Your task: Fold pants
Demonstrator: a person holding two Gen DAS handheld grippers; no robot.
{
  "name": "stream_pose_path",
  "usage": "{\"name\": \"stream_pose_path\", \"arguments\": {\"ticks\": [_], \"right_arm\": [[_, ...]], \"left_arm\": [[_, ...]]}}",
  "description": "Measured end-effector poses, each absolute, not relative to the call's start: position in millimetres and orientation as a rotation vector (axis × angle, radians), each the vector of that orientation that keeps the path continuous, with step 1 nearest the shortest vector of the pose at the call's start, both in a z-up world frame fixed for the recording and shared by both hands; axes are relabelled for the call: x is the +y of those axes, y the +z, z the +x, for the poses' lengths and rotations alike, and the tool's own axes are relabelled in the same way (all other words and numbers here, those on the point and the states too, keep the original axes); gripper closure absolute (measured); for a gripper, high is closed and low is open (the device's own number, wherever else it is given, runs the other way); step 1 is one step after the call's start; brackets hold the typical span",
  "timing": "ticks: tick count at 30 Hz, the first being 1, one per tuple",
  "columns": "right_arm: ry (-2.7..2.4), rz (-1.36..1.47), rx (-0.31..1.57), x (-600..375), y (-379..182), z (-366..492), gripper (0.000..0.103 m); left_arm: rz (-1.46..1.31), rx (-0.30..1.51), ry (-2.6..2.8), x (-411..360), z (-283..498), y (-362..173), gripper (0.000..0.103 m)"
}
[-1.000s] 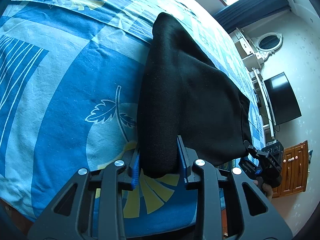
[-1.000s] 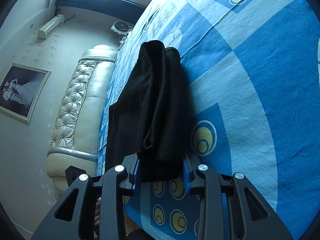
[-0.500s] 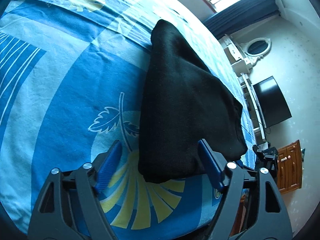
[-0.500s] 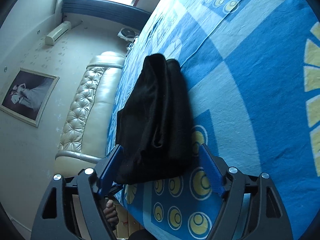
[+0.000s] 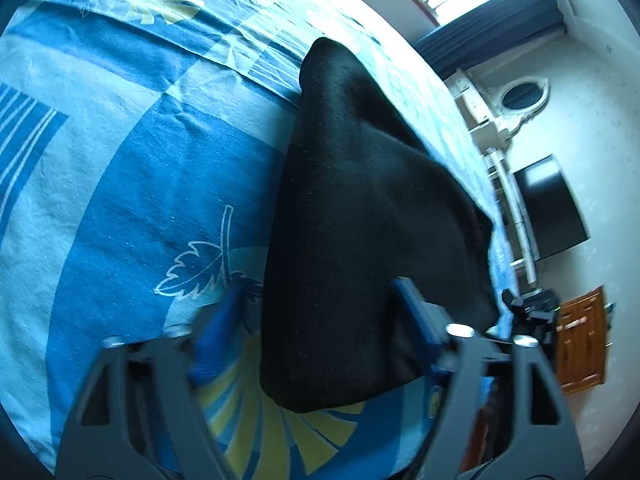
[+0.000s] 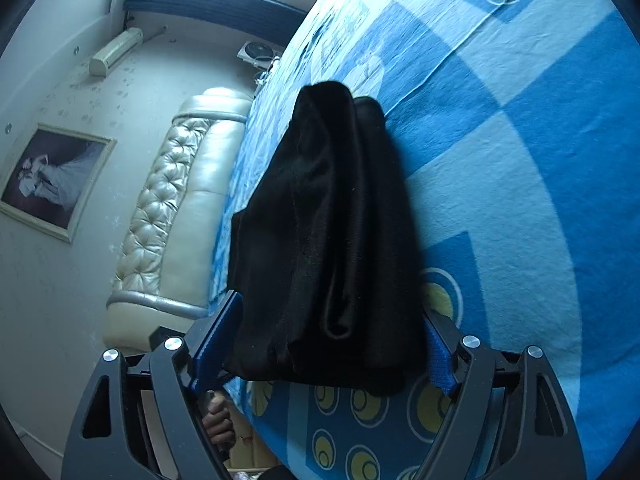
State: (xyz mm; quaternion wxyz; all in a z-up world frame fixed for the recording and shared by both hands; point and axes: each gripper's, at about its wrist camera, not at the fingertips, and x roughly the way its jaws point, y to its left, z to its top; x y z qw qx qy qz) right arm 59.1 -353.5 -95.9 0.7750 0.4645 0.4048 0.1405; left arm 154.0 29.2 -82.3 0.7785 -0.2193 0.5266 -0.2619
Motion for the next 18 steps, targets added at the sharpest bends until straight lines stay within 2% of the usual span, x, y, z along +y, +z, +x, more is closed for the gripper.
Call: {"name": "stream_pose_path", "arguments": {"ticks": [1,4,6,8,18], "right_arm": [[0.288,0.977,0.907,-350.2,-97.5,61.5,0.053],[0.288,0.997,0.917,-352.0,-102.2,59.9,0.064],[0.300,1.036,0.901,-354.3,-102.5,56.2,0.066],[0.301,1.051,0.891,-354.0,-101.7,53.6,0.066],[0.309,1.059,0.896,-352.1,-95.8,37.5,0.067]], "left_arm": [[-0.482,1.146,-0.585,27.7,154.4,-82.8,0.052],[-0.483,1.148,-0.588,26.5,153.4,-79.9,0.063],[-0.456,1.146,-0.586,24.2,151.0,-75.4,0.069],[-0.439,1.149,-0.578,22.7,149.0,-70.9,0.071],[-0.387,1.174,-0.545,20.2,137.9,-62.7,0.071]]}}
